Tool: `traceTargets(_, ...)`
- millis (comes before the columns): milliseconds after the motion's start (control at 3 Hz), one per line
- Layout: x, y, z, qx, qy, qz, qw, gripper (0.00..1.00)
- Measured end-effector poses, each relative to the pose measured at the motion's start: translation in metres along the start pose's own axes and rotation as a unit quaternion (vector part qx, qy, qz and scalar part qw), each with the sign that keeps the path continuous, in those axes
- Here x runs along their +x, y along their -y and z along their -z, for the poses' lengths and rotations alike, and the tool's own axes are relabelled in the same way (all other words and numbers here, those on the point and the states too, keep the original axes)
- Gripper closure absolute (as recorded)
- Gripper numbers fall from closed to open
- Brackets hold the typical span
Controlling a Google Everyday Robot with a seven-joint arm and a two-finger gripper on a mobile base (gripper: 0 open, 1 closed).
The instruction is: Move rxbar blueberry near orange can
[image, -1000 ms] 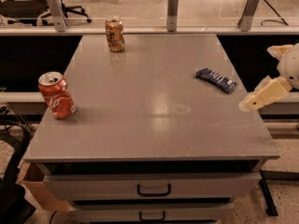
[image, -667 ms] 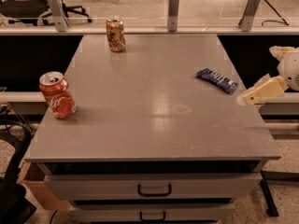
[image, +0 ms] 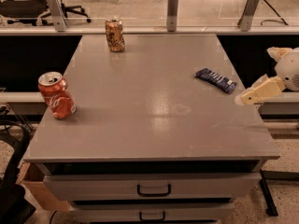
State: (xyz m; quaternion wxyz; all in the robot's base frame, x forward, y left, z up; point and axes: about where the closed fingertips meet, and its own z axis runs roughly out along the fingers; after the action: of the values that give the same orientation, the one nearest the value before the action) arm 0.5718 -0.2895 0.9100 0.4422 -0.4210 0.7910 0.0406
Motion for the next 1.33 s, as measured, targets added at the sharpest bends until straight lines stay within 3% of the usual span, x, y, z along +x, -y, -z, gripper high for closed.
traceTargets(333,-0.007,0.001,-0.032,-0.029,0.052,-0.015,0.9981,0.00)
traceTargets(1000,-0.019,0.005,-0.076,-0.066,0.136,-0.038,0.9878,0.00)
traceTargets(1333,-0.017,0.006,-0.089,-0.078,0.159,-0.052,0.9828,0.00)
